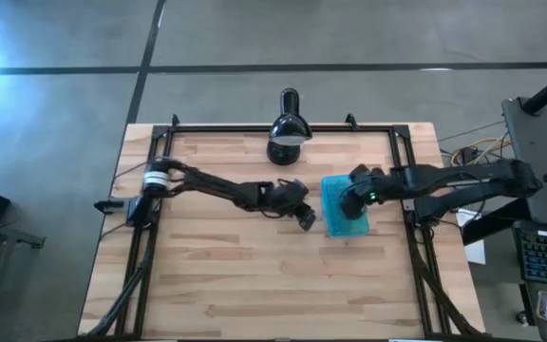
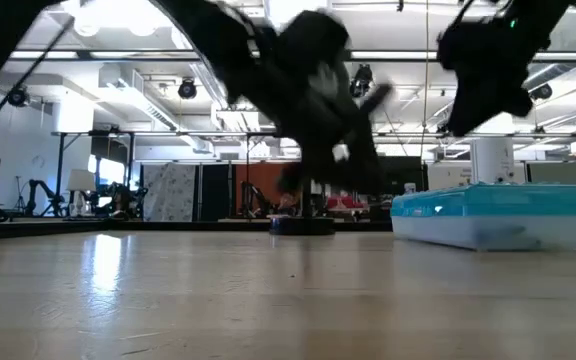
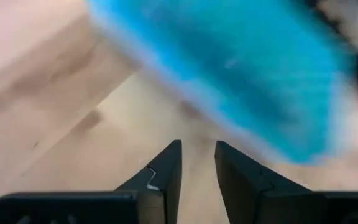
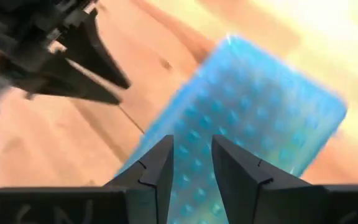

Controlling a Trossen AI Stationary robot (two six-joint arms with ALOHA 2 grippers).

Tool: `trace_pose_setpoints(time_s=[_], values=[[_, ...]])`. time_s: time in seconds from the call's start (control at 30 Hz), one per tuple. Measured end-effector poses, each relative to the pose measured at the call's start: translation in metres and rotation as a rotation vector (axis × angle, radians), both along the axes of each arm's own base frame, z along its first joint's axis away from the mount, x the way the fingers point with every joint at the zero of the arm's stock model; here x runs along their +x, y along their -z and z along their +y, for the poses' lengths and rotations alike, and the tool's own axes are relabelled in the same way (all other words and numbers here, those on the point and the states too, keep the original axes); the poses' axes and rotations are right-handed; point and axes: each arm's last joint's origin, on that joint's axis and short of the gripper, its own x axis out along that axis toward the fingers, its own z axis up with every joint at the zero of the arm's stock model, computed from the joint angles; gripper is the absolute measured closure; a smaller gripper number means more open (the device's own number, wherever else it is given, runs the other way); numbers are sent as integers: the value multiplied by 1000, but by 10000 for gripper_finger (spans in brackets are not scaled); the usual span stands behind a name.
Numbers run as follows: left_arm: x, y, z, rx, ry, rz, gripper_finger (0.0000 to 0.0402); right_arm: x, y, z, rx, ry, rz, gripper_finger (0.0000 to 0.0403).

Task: Pick & place school supplies into a supply box
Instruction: Return to Home Position

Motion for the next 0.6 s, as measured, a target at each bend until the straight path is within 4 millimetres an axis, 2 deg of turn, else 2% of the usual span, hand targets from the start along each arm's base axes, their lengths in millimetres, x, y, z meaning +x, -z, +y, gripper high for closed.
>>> trace_pose_setpoints(time_s=[0.13,0.27,0.33,0.47,0.6], values=[[-24,-45,-15,66,66,-92,321,-11,-26,1,-129,-100,-108,305],[-63,-67,-21,88,74,-109,321,-30,-42,2,-298,-97,-150,305],[-86,-80,-24,98,78,-138,321,-40,-46,2,-320,-95,-154,306],[-133,-91,-27,51,66,-185,321,-54,-53,2,-218,-27,-255,311],[-173,-91,-27,-38,16,-238,321,-62,-57,8,-175,-148,-338,316]])
